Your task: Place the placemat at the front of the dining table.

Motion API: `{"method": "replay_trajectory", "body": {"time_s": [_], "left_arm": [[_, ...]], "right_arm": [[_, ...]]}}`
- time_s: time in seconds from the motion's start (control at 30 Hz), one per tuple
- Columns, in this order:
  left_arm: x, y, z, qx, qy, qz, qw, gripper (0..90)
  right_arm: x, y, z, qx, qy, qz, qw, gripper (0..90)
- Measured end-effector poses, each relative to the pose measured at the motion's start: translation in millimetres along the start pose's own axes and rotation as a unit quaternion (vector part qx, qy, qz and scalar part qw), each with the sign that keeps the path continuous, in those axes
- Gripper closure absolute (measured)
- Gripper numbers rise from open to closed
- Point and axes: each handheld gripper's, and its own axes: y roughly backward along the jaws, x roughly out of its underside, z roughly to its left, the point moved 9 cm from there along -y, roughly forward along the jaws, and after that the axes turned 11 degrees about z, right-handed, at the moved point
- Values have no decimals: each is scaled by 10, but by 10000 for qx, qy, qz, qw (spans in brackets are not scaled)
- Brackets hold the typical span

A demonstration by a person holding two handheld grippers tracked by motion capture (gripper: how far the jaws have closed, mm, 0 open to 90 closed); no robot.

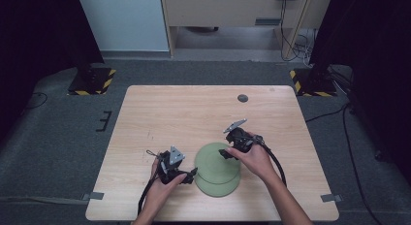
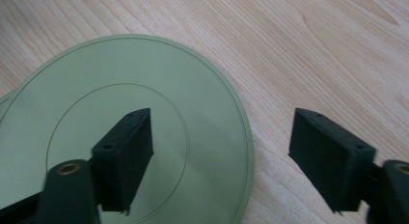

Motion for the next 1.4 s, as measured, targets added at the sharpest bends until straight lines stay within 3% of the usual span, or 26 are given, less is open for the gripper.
{"method": "replay_trajectory", "body": {"time_s": [0.3, 0.43, 0.9, 1.17, 1.4], "left_arm": [[-18, -12, -47, 17, -51, -13, 10000, 24], [-20, -27, -78, 29, -93, 19, 10000, 24], [-19, -119, -81, -21, 2, 82, 10000, 24], [-14, -126, -78, -1, 54, 74, 10000, 19], [-14, -131, -77, 20, 72, 66, 10000, 17]], "right_arm": [[5, -31, 30, -264, -28, 15, 9996, 360], [5, -59, 24, -374, -109, 76, 9992, 361], [102, -192, -15, -833, -300, 295, 9956, 256], [127, -248, -50, -1120, -464, 221, 9924, 228], [114, -247, -18, -1298, -466, 169, 9903, 237]]}}
